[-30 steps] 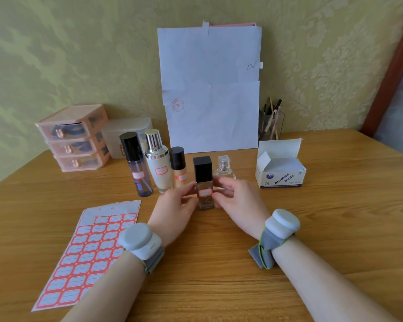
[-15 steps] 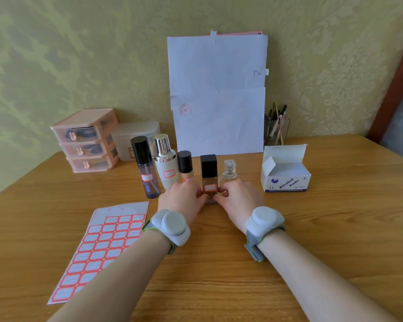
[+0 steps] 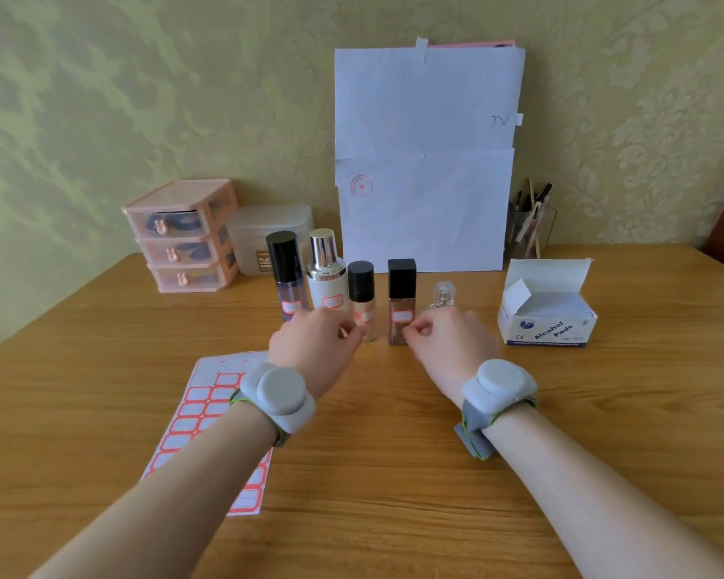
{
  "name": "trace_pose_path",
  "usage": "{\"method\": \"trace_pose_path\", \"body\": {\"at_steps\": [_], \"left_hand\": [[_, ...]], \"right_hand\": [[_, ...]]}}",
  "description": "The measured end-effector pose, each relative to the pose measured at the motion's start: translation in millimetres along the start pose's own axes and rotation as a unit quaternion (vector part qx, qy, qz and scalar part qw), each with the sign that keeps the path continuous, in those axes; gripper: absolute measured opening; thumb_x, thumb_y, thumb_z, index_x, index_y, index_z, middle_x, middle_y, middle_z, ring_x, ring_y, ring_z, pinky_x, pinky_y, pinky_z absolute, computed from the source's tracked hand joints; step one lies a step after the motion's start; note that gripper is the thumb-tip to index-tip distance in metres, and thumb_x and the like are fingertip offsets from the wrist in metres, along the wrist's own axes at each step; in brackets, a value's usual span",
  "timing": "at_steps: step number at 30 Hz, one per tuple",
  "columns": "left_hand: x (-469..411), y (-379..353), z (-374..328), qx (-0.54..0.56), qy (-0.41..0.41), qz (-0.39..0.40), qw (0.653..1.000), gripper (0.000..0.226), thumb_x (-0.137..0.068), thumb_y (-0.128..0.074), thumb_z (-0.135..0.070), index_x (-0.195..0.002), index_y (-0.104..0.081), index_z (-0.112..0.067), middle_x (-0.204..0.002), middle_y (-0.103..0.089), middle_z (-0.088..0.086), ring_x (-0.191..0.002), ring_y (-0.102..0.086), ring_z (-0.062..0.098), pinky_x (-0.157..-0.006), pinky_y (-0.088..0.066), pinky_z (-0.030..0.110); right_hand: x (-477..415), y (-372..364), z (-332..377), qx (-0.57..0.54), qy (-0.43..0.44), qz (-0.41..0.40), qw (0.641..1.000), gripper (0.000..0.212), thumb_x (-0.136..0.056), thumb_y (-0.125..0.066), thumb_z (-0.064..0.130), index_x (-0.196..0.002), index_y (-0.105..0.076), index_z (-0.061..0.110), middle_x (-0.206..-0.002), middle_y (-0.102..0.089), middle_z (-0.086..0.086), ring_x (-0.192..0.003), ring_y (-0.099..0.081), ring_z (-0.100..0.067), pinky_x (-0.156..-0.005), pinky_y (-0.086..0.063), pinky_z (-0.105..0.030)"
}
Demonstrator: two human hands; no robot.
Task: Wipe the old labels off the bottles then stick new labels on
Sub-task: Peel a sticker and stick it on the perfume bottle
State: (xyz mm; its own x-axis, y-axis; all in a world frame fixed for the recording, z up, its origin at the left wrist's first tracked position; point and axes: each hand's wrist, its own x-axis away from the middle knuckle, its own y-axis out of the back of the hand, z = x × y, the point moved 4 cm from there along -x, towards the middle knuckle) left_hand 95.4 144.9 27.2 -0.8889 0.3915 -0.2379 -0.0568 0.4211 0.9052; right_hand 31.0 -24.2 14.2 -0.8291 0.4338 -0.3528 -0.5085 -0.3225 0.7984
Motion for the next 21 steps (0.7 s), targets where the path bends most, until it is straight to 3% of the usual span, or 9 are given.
{"method": "trace_pose_path", "body": {"at_steps": [4,7,11,14,18,21], "left_hand": [[10.0,21.3,46.3,-0.023,0.038,0.014,0.999,0.026,-0.098,-0.053,-0.046,-0.082,-0.068,-0.034,-0.083,-0.073,-0.009,-0.084,-0.067,0.022,-0.075,-0.057,0.037],[17.8,32.8,90.6,-0.028,0.092,0.006,0.995,0.028,-0.098,-0.05,-0.041,-0.089,-0.074,-0.029,-0.088,-0.074,-0.005,-0.084,-0.068,0.025,-0.077,-0.059,0.041],[23.7,37.3,134.4,-0.05,0.139,0.035,0.988,0.033,-0.1,-0.048,-0.029,-0.127,-0.066,-0.03,-0.126,-0.068,0.004,-0.113,-0.061,0.03,-0.093,-0.055,0.043],[28.0,34.4,148.5,-0.077,0.161,0.071,0.981,0.044,-0.099,-0.045,-0.035,-0.142,-0.052,-0.028,-0.136,-0.062,0.007,-0.127,-0.052,0.033,-0.104,-0.045,0.044],[36.3,31.8,147.6,-0.021,0.146,0.071,0.986,0.046,-0.1,-0.043,-0.029,-0.146,-0.048,-0.027,-0.136,-0.063,0.004,-0.125,-0.056,0.03,-0.109,-0.043,0.047],[40.9,35.8,144.8,0.087,0.141,0.036,0.986,0.043,-0.099,-0.048,-0.018,-0.141,-0.054,-0.026,-0.13,-0.067,0.003,-0.115,-0.064,0.026,-0.099,-0.054,0.045]], "right_hand": [[12.1,-1.4,27.7,-0.085,0.038,0.014,0.996,0.018,-0.091,-0.062,0.031,-0.08,-0.075,0.026,-0.071,-0.068,0.015,-0.066,-0.064,-0.008,-0.054,-0.05,-0.026],[24.0,-18.3,60.7,-0.099,0.075,0.053,0.991,0.015,-0.091,-0.063,0.028,-0.086,-0.077,0.027,-0.081,-0.073,0.011,-0.079,-0.066,-0.013,-0.066,-0.055,-0.031],[34.9,-52.0,98.1,-0.073,0.12,0.13,0.982,0.021,-0.092,-0.063,0.034,-0.108,-0.075,0.028,-0.111,-0.072,0.008,-0.103,-0.064,-0.017,-0.08,-0.053,-0.033],[38.7,-72.8,113.0,-0.049,0.133,0.169,0.975,0.036,-0.091,-0.065,0.041,-0.126,-0.065,0.03,-0.128,-0.065,0.006,-0.115,-0.06,-0.018,-0.081,-0.049,-0.03],[37.5,-84.9,117.5,-0.047,0.129,0.172,0.976,0.044,-0.09,-0.065,0.047,-0.13,-0.062,0.03,-0.131,-0.064,0.006,-0.115,-0.06,-0.018,-0.077,-0.047,-0.029],[37.9,-83.8,114.1,-0.059,0.116,0.166,0.978,0.045,-0.089,-0.066,0.047,-0.131,-0.06,0.033,-0.128,-0.065,0.01,-0.114,-0.062,-0.016,-0.078,-0.052,-0.03]]}}
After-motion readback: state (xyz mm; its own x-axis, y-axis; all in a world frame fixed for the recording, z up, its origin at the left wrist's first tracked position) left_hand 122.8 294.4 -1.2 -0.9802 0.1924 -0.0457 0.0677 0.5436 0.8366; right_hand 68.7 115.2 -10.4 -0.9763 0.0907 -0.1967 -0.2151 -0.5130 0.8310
